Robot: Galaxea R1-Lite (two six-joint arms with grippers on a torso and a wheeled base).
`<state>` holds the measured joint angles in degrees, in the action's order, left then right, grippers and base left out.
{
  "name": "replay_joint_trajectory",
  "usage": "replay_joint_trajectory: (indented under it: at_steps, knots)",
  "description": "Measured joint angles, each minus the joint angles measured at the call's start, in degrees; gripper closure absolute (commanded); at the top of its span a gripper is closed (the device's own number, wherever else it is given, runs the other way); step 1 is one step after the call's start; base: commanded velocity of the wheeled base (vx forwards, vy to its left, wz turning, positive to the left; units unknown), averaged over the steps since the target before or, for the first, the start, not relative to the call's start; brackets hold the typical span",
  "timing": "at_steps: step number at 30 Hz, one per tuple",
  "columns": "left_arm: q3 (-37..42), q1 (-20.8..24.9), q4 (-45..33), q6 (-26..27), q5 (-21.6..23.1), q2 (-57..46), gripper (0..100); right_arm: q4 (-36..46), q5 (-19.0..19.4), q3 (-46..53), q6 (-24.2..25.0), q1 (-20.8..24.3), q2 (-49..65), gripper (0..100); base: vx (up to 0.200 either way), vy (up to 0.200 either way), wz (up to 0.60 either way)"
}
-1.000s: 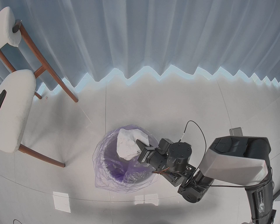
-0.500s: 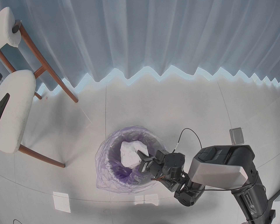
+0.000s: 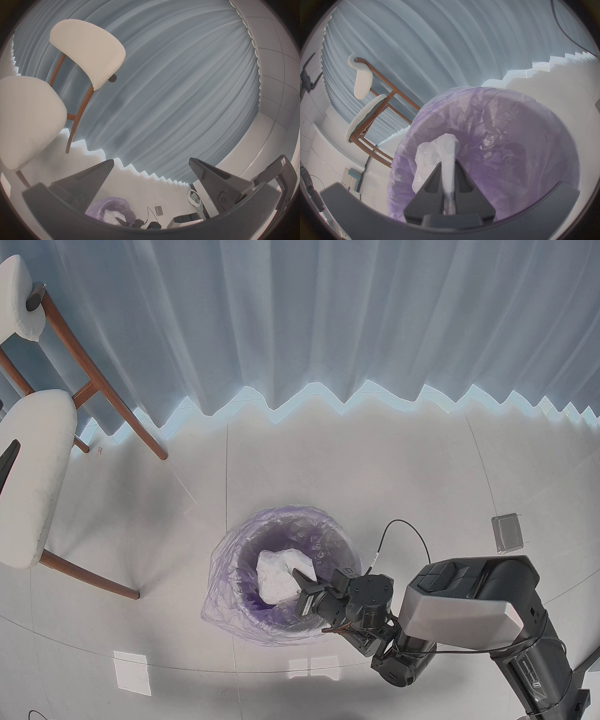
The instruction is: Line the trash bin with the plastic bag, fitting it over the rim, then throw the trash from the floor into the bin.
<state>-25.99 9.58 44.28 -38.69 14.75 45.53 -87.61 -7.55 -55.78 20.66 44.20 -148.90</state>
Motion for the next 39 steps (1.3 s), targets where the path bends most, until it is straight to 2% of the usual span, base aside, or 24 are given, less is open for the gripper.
replay_joint_trajectory:
  at_steps: [1, 2, 14, 27, 33, 39]
  knots:
    - [0.00, 0.00, 0.00, 0.00, 0.00, 0.00, 0, 0.00, -0.02, 0.00, -0.13, 0.09, 0.00, 100, 0.000, 0.000, 0.00]
    - [0.00, 0.00, 0.00, 0.00, 0.00, 0.00, 0, 0.02, 0.00, 0.02, -0.35, 0.20, 0.00, 0, 0.000, 0.000, 0.00]
    - [0.00, 0.04, 0.00, 0.02, 0.02, -0.06, 0, -0.49, -0.02, 0.11, -0.50, 0.28, 1.18, 0, 0.000, 0.000, 0.00]
    - [0.00, 0.04, -0.02, 0.07, 0.11, -0.11, 0, -0.44, -0.02, 1.73, 0.16, -0.35, 8.44, 0, 0.000, 0.000, 0.00]
    - [0.20, -0.27, -0.49, 2.32, 0.07, 0.02, 0, -0.63, -0.11, 7.17, 0.71, -0.96, 14.95, 0, 0.000, 0.000, 0.00]
    - [1.08, -0.40, -0.84, 7.44, -0.13, 0.17, 0, -0.73, -1.32, 18.80, 0.73, -3.17, 26.08, 0, 0.000, 0.000, 0.00]
